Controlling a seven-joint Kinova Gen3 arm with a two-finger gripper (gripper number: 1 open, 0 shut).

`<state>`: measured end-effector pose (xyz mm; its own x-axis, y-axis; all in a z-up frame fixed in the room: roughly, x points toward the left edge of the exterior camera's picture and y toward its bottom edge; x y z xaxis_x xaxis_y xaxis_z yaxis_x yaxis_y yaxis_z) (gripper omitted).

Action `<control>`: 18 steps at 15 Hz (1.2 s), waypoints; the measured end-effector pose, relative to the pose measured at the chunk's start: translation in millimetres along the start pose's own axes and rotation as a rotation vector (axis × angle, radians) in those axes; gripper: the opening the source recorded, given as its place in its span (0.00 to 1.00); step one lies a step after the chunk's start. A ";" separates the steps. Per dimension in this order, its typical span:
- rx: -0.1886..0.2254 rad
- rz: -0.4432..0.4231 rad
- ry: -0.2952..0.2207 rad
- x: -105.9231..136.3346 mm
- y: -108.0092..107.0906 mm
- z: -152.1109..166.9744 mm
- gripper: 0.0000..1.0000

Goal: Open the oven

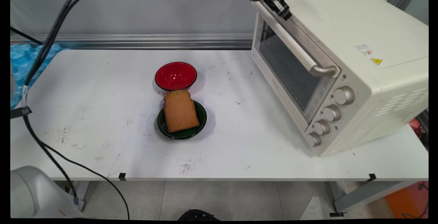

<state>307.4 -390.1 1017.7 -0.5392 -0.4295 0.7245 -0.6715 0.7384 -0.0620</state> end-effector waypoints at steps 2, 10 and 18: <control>0.004 -0.017 0.000 -2.9 -0.8 6.7 0.00; 0.009 -0.057 -0.018 -14.8 -0.3 22.2 0.00; 0.008 -0.040 -0.071 -31.3 1.7 19.4 0.00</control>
<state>313.2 -385.5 981.6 -0.5464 -0.4948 0.6757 -0.6974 0.7156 -0.0399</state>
